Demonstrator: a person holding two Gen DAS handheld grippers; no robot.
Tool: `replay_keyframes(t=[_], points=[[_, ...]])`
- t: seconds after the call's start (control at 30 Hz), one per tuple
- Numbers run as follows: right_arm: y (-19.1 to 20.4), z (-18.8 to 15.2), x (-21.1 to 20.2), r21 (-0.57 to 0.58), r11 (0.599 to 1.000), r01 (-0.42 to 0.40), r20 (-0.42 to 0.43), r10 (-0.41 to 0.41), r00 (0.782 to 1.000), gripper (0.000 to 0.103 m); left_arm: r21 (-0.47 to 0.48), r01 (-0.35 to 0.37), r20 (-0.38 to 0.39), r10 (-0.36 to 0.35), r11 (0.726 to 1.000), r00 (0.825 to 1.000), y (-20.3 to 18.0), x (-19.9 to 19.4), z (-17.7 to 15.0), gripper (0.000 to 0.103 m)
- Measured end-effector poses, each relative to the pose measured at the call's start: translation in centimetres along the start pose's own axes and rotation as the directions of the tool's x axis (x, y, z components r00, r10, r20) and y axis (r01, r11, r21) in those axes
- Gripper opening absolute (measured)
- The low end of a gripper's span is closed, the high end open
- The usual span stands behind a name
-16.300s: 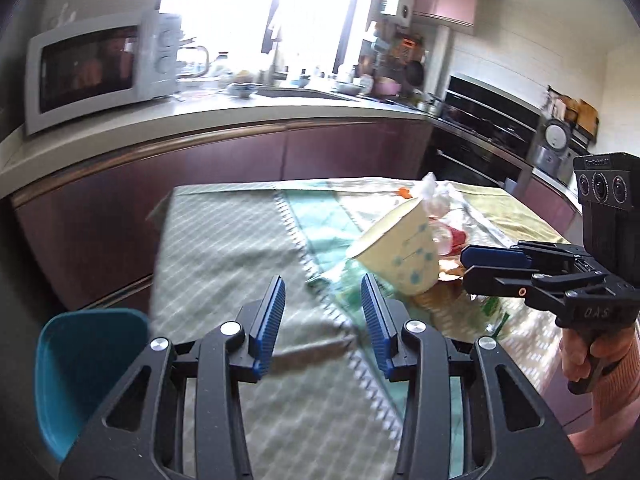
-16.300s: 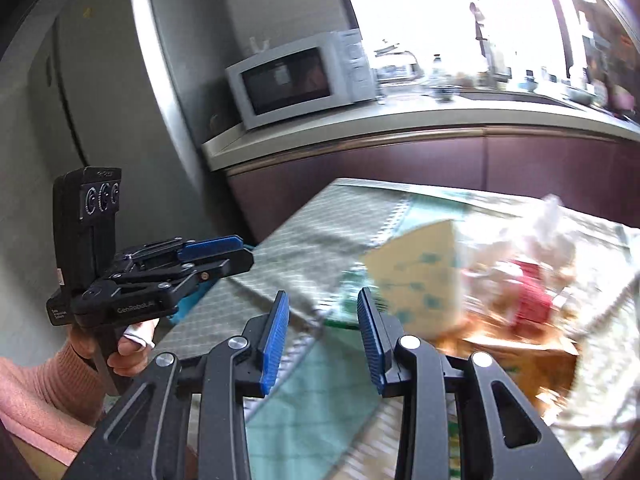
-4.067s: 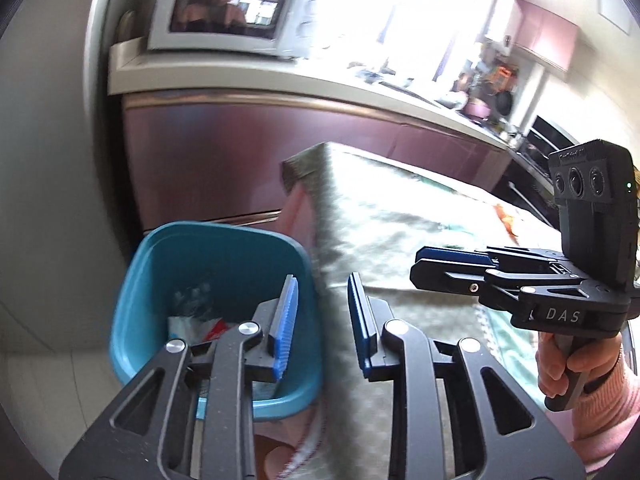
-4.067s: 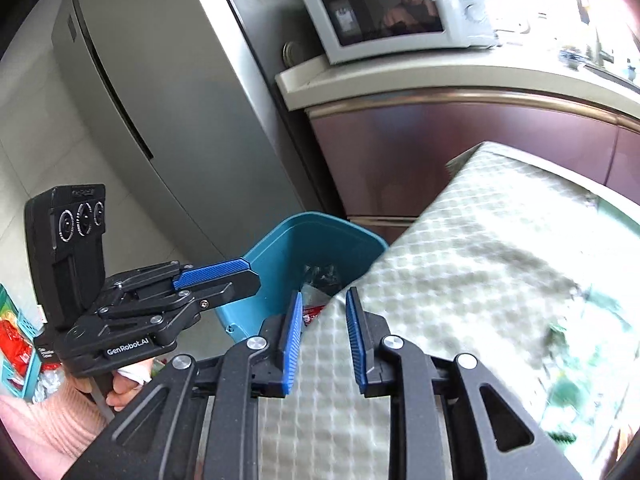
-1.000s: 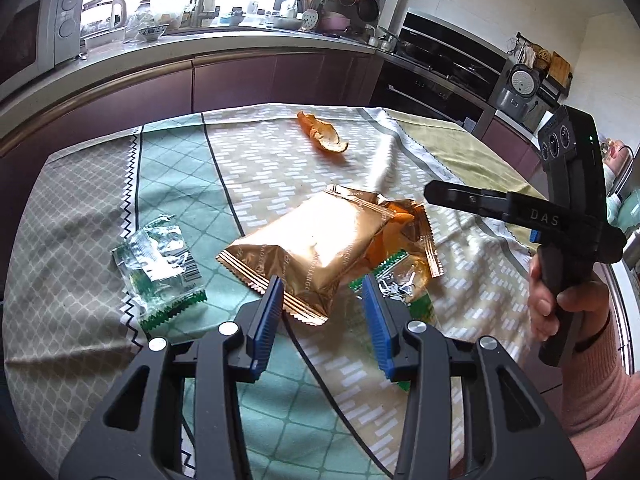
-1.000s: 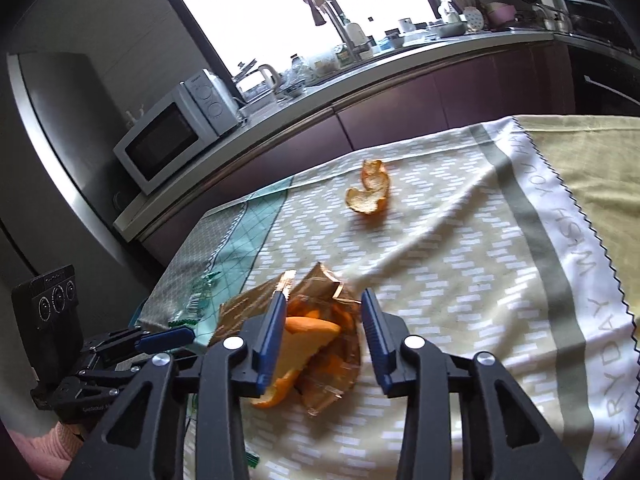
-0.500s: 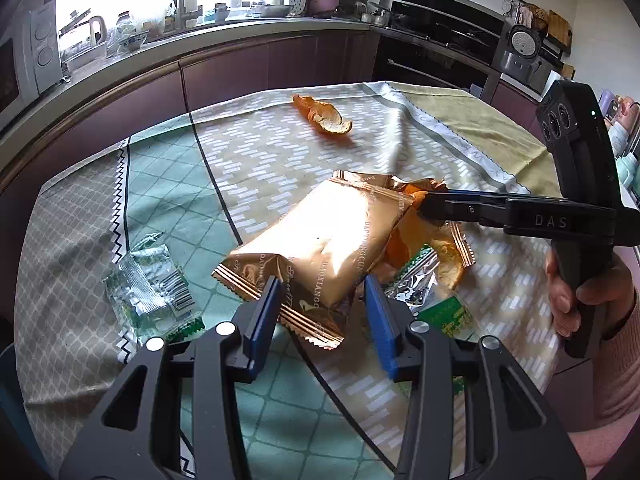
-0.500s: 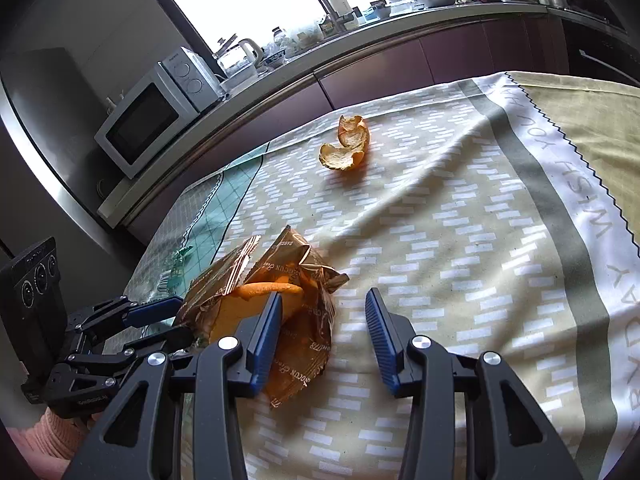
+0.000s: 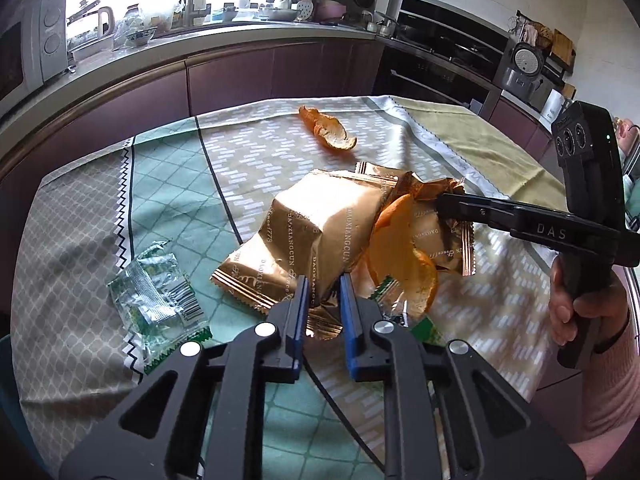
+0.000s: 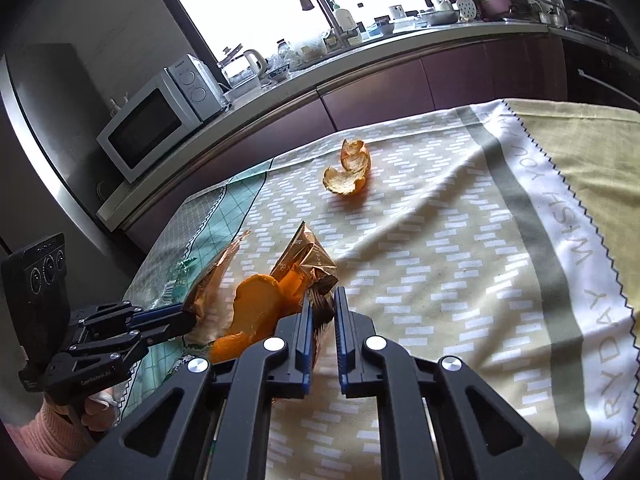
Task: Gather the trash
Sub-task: 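Grasp a gold wrapper with the left gripper while the right gripper grasps another gold wrapper, then carry both gold wrappers to the teal bin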
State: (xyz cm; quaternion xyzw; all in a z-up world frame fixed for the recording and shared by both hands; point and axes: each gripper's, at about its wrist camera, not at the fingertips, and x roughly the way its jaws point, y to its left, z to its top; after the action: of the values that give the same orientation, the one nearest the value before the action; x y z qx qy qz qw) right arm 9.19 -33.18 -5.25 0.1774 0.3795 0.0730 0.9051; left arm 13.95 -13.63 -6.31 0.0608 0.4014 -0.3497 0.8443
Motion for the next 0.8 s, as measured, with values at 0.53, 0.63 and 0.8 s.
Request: replay_keyframes(t=[0.53,0.63,0.8], points=[[2.2,2.9,-5.0,-0.069,0.997,0.031,0.157,-0.02,0.987,0.008,-0.093,0.034,0.168,-0.018,0.995,0.986,2.8,-9.5,-0.9,0.016],[4.7,2.9,-4.5,-0.104,0.994,-0.043,0.136,0.057,0.989,0.008,-0.12,0.012,0.194,0.011,0.993,0.981,4.4,-11.8,-1.9,0.016],[10.2,2.6,-2.0,-0.166,0.966,-0.199,0.062,0.212,0.975,0.008,-0.185,-0.067,0.207,0.106,0.98,0.973,8.2,-15.7,-4.6,0.016]])
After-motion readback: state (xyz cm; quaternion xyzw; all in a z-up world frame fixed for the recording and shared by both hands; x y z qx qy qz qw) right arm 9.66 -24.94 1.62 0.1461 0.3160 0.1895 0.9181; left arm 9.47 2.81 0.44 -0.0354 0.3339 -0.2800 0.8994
